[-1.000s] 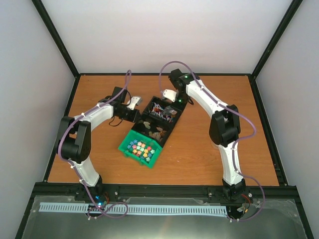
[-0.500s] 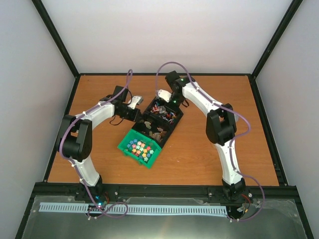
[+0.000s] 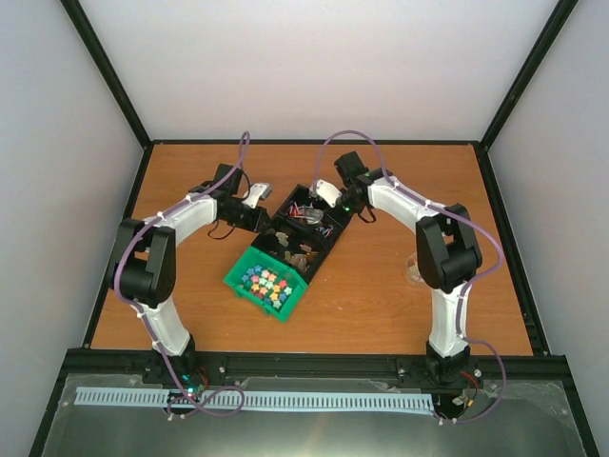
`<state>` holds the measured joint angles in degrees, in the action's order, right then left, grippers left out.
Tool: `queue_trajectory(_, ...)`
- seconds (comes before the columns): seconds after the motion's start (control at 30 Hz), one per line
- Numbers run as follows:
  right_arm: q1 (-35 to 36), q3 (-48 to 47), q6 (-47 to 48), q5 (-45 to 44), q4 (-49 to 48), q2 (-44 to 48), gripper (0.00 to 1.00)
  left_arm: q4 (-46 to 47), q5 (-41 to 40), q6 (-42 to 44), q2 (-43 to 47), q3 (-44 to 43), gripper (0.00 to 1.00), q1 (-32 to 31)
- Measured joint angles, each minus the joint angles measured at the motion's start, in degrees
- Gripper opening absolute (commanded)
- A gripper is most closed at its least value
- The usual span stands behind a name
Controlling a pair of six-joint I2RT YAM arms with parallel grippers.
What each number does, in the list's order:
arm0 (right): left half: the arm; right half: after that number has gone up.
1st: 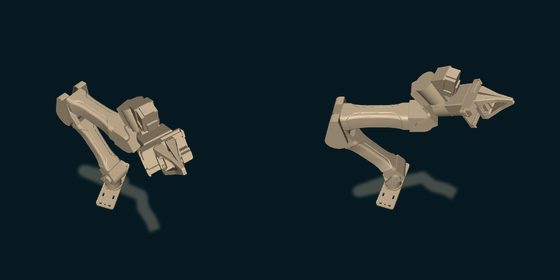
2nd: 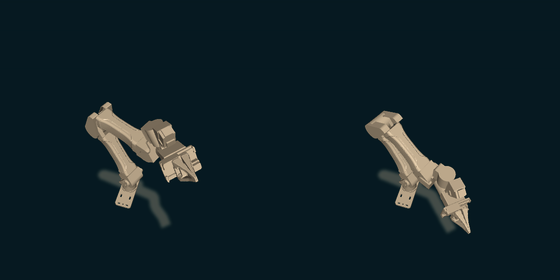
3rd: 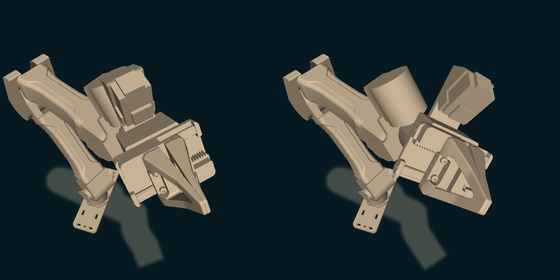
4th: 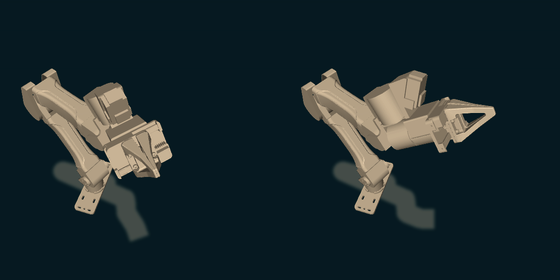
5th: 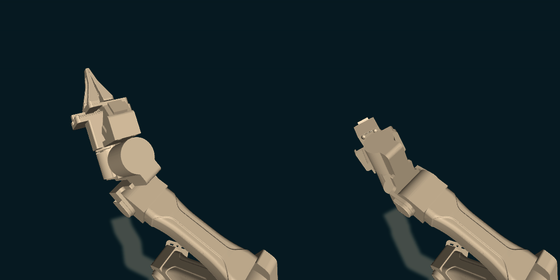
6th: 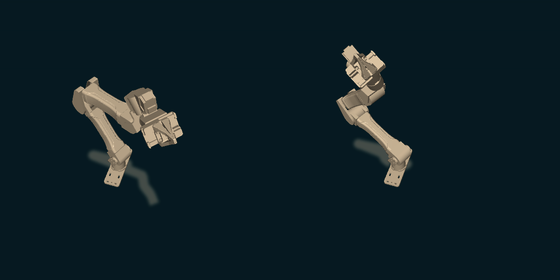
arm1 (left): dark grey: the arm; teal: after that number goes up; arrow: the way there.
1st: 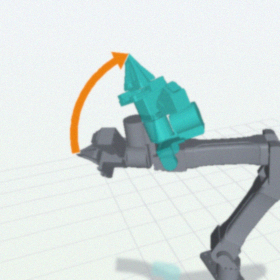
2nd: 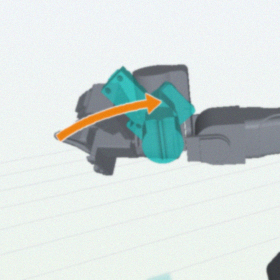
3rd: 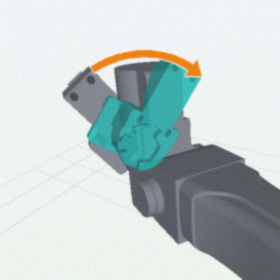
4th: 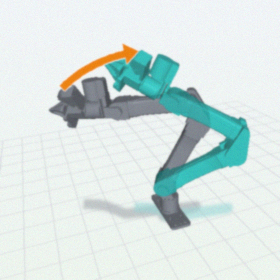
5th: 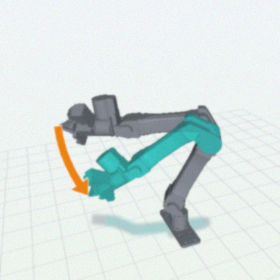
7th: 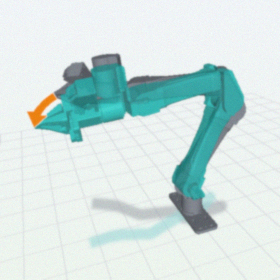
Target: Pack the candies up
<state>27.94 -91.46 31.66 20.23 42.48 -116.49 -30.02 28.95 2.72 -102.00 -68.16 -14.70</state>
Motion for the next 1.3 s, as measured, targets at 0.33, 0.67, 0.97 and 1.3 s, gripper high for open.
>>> queue_trajectory(0.33,-3.3,8.2,-0.1,7.7,-6.1,4.3,0.03,0.5,1.5,0.0,-0.5,0.0,0.01,1.4)
queue_trajectory(0.67,-5.6,12.9,-0.3,10.6,-9.6,7.3,0.03,0.7,1.6,-0.1,-0.5,0.0,0.01,1.9)
queue_trajectory(0.97,-7.4,14.6,-0.6,12.0,-12.3,10.7,0.03,0.8,1.6,-0.4,-0.5,0.1,0.01,1.9)
queue_trajectory(1.3,-9.2,19.8,-0.4,14.3,-16.0,13.1,0.03,0.9,1.8,-0.4,-0.5,0.2,0.01,2.2)
